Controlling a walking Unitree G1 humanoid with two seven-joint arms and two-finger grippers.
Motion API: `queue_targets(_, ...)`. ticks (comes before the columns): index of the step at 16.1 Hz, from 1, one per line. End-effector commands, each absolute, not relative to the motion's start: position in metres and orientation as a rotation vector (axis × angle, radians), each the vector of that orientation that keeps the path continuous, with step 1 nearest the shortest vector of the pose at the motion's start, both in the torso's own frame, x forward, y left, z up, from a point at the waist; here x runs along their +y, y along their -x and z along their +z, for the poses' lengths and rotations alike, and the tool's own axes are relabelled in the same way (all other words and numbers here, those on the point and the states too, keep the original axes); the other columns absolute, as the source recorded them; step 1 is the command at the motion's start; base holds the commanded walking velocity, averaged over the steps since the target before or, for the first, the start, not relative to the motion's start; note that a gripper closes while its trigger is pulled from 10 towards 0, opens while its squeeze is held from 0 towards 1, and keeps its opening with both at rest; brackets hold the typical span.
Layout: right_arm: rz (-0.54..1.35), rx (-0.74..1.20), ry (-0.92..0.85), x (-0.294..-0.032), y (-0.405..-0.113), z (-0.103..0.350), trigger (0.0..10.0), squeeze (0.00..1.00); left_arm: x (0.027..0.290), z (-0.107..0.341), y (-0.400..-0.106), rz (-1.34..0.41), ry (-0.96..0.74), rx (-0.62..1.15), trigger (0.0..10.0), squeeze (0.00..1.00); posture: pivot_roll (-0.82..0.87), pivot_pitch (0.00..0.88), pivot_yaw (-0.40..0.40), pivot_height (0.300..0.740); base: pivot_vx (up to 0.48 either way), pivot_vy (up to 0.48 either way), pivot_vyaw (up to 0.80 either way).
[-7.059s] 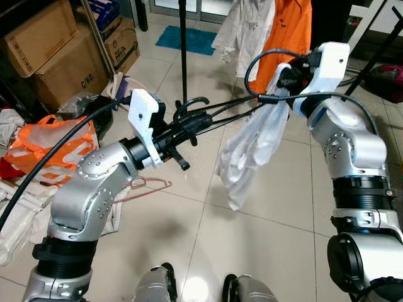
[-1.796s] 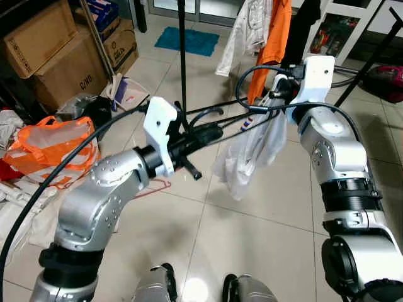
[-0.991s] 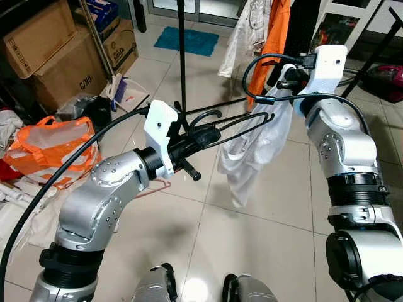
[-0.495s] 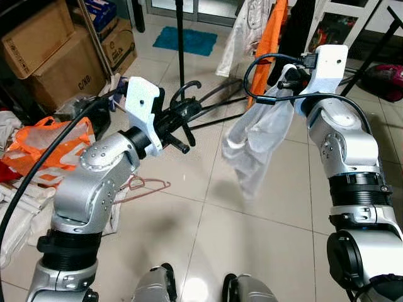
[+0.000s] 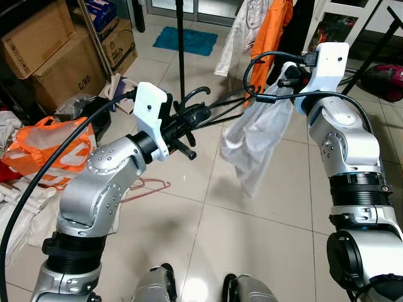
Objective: Hang hanger
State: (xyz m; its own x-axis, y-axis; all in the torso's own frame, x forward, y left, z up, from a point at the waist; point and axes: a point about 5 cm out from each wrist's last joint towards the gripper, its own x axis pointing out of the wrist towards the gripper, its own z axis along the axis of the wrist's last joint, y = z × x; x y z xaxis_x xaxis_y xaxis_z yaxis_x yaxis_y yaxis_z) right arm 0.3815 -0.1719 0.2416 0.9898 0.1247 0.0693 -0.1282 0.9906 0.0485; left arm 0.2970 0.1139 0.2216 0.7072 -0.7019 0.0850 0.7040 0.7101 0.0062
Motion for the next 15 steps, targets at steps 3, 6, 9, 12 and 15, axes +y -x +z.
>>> queue_targets(3,0.139,-0.119,-0.064,-0.170,-0.379,0.257,10.0,0.00,0.109,0.219,-0.292,-0.816,0.022,-0.076,10.0,0.00,-0.10,0.157,-0.034,0.740,0.000,0.000,0.00)
queue_targets(6,0.140,-0.124,-0.068,-0.169,-0.378,0.259,10.0,0.00,0.108,0.220,-0.292,-0.830,0.024,-0.077,10.0,0.00,-0.10,0.164,-0.030,0.740,0.000,0.000,0.00)
queue_targets(9,0.141,-0.122,-0.070,-0.167,-0.378,0.259,10.0,0.00,0.106,0.223,-0.290,-0.846,0.029,-0.085,10.0,0.00,-0.10,0.164,-0.028,0.740,0.000,0.000,0.00)
queue_targets(12,0.152,-0.127,-0.075,-0.162,-0.377,0.260,10.0,0.00,0.103,0.223,-0.290,-0.857,0.032,-0.091,10.0,0.00,-0.10,0.163,-0.027,0.740,0.000,0.000,0.00)
queue_targets(15,0.174,-0.124,-0.083,-0.154,-0.375,0.259,10.0,0.00,0.100,0.223,-0.290,-0.865,0.035,-0.092,10.0,0.00,-0.10,0.165,-0.026,0.740,0.000,0.000,0.00)
